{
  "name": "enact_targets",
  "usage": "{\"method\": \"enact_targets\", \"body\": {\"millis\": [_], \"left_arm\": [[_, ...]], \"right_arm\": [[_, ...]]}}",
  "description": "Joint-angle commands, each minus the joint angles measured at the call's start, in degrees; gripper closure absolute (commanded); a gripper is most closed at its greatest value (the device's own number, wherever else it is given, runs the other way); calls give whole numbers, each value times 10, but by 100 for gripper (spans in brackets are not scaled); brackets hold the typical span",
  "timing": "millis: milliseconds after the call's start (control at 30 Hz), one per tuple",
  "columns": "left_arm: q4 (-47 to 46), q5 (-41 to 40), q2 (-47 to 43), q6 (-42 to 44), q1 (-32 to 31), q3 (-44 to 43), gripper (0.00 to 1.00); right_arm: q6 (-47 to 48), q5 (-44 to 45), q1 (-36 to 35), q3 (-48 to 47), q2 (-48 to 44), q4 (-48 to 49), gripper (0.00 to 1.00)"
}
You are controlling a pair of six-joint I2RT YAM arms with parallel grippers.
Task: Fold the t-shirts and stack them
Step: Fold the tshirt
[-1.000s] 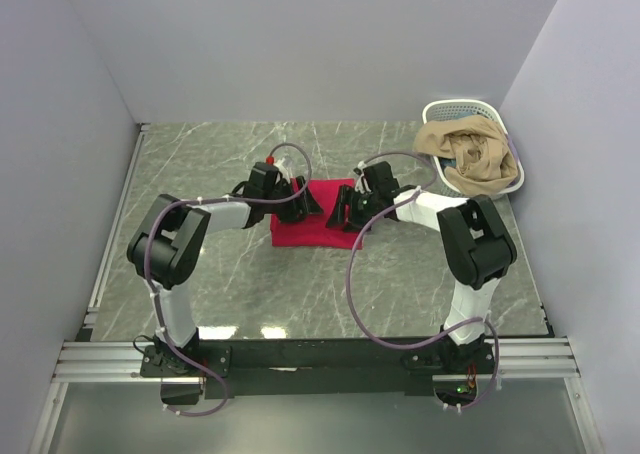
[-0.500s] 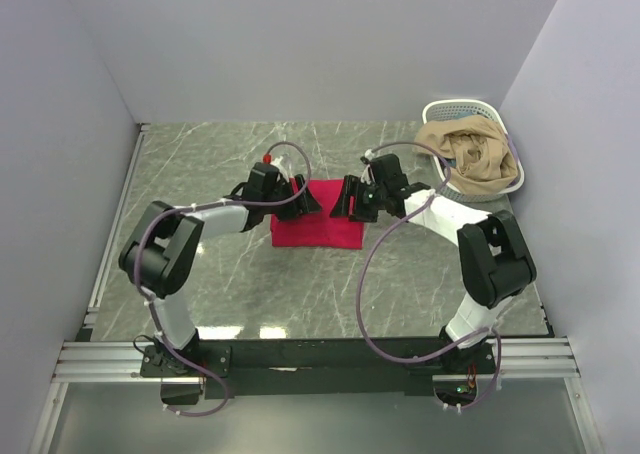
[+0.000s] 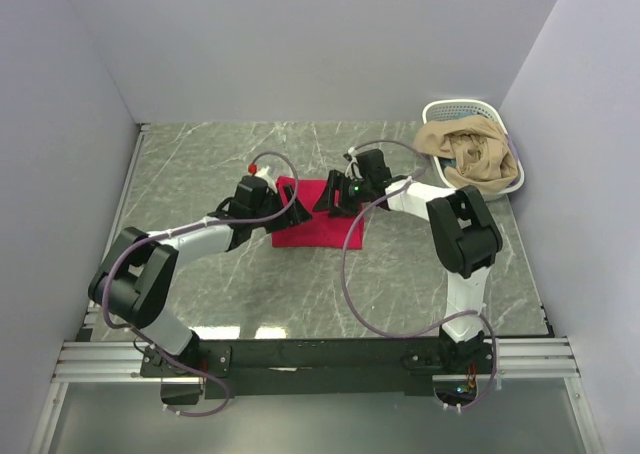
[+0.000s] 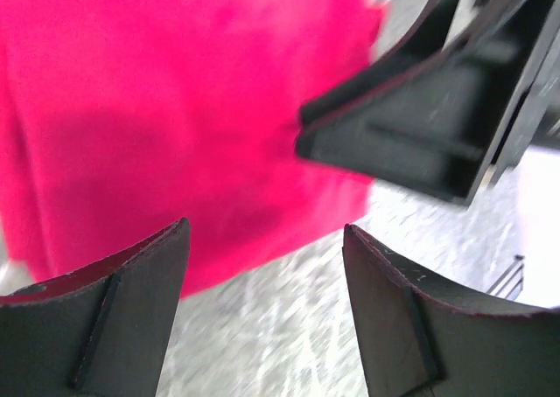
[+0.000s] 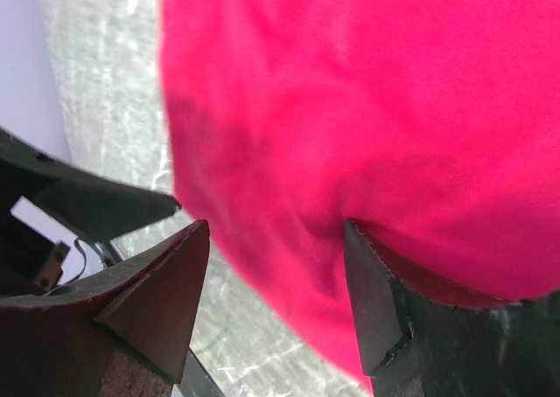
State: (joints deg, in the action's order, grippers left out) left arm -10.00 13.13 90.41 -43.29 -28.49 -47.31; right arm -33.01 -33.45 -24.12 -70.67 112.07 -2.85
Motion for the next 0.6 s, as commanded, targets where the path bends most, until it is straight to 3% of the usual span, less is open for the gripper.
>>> {"method": "enact_targets", "body": {"millis": [0, 233, 400, 567], "left_arm": [[-19, -17, -13, -10, -10, 20, 24], [1, -36, -14, 0, -12, 9, 24], [40, -62, -22, 23, -13, -21, 24], [93, -98, -67, 37, -20, -54, 16]], "right_arm": [[-6, -4, -1, -4, 3, 14, 30], [42, 54, -3, 13, -54, -19, 31], [78, 149, -8, 22, -156, -78, 30], [116, 269, -38, 20, -260, -164, 30]]}}
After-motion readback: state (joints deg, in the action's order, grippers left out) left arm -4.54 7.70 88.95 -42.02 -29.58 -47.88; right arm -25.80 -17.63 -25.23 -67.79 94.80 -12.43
